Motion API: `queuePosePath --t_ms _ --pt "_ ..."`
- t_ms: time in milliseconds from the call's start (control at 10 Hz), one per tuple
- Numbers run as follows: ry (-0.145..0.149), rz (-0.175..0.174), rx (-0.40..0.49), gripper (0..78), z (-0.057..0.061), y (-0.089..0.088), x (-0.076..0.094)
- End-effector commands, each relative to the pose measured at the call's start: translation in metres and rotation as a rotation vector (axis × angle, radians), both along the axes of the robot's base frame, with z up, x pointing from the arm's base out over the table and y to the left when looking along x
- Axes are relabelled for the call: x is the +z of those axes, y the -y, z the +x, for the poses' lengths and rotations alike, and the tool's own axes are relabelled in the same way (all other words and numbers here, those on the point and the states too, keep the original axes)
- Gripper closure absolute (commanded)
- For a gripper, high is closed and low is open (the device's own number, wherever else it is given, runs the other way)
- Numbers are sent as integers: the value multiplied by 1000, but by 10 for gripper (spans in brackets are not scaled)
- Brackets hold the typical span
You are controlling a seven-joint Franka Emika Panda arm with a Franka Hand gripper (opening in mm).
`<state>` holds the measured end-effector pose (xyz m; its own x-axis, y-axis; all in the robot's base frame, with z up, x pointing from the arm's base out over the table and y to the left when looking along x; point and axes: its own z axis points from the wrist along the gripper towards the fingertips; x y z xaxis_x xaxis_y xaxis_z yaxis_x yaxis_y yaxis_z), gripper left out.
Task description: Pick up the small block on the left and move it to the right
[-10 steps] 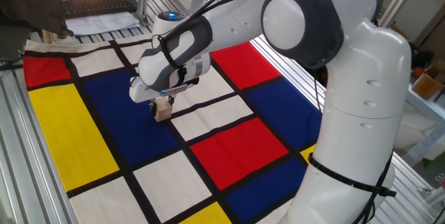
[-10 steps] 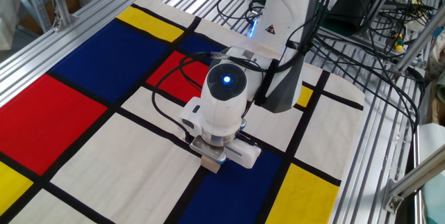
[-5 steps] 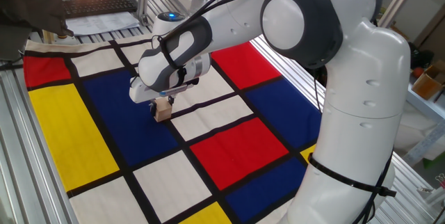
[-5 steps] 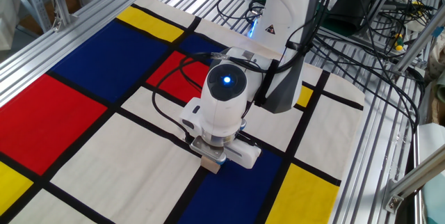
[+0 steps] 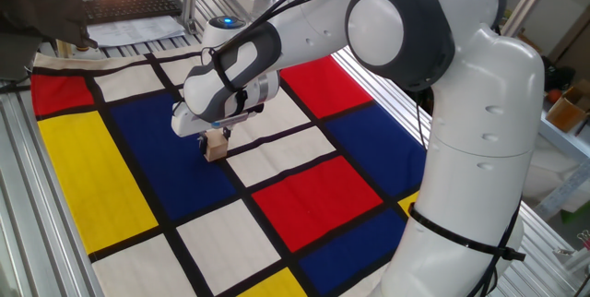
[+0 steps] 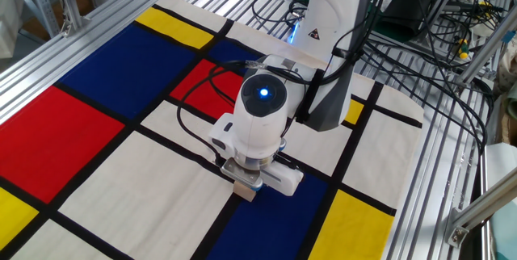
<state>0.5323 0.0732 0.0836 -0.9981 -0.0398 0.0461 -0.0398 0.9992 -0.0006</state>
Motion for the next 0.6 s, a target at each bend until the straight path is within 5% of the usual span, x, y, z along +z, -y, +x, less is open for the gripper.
queuePosePath --t_ms 100,600 --pt "6 -1 -2 764 1 0 2" --pt "6 -5 -6 764 1 0 1"
